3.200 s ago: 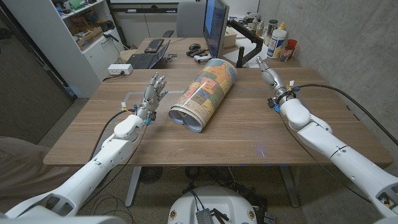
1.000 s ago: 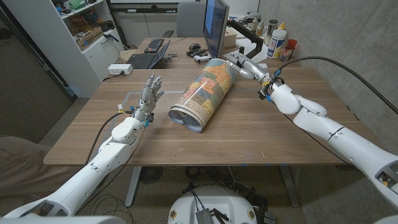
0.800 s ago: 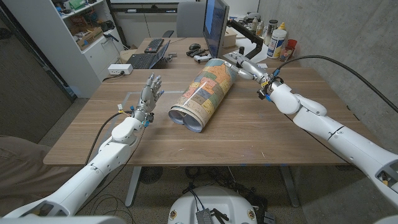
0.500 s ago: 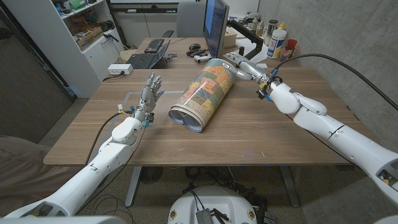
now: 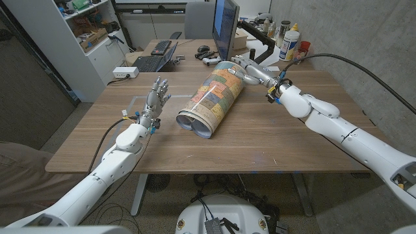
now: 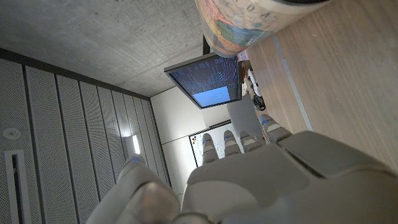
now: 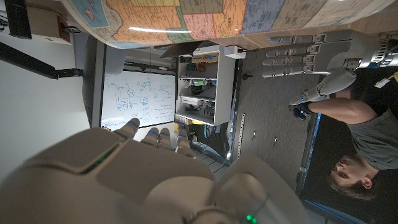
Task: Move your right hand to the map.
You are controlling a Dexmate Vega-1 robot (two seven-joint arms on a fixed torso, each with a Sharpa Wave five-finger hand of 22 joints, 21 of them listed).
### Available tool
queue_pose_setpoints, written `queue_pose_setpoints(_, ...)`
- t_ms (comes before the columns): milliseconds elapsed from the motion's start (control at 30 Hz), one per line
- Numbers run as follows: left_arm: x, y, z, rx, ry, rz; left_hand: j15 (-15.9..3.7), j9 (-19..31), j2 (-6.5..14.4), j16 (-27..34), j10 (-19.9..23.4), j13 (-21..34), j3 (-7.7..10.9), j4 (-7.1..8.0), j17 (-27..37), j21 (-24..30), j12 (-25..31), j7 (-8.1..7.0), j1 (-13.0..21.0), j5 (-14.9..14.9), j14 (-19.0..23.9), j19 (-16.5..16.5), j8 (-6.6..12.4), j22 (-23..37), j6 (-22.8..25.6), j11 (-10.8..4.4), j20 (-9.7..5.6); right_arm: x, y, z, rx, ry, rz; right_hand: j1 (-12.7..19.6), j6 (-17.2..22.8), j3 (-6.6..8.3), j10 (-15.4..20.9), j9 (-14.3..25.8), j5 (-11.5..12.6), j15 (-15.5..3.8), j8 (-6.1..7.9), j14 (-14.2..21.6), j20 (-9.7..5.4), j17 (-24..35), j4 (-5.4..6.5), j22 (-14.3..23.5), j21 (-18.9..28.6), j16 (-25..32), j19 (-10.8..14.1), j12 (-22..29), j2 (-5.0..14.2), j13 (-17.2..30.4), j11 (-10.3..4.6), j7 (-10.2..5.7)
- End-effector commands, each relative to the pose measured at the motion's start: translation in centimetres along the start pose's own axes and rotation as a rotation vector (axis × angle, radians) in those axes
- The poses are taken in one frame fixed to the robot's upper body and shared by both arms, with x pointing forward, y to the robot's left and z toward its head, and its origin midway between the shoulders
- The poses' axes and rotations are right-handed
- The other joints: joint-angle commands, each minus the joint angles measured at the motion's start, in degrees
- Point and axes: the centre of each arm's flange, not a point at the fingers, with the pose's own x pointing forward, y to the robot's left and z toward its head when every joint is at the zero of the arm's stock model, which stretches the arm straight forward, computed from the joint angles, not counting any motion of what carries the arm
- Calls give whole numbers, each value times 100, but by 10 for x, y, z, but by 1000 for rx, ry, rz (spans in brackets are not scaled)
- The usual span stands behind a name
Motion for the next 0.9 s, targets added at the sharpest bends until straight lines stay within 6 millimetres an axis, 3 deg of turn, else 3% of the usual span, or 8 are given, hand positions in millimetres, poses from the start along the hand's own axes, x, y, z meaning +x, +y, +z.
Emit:
queue_pose_setpoints(33, -5, 2, 2, 2, -8, 0, -8, 16, -28, -30, -141, 18, -35, -2, 19, 20, -44, 23, -21, 39, -99, -48, 45, 18, 61, 10, 12, 11, 2, 8, -73, -34, 33, -55, -41, -25, -21, 24, 51, -24, -4, -738, -19, 26, 39, 34, 1, -21, -257, -13, -8, 29, -36, -7)
queue_pose_setpoints(900, -14, 5, 8, 24, -22, 2, -1, 16, -14, -24, -130, 18, -55, -6, 19, 19, -17, 21, -14, 44, -128, -63, 47, 19, 74, 4, 8, 25, 10, 18, -122, -81, 68, -73, -75, -43, -69, 26, 70, -10, -15, -772, -7, 24, 51, 34, 3, -18, -278, -27, 2, 31, -32, -2)
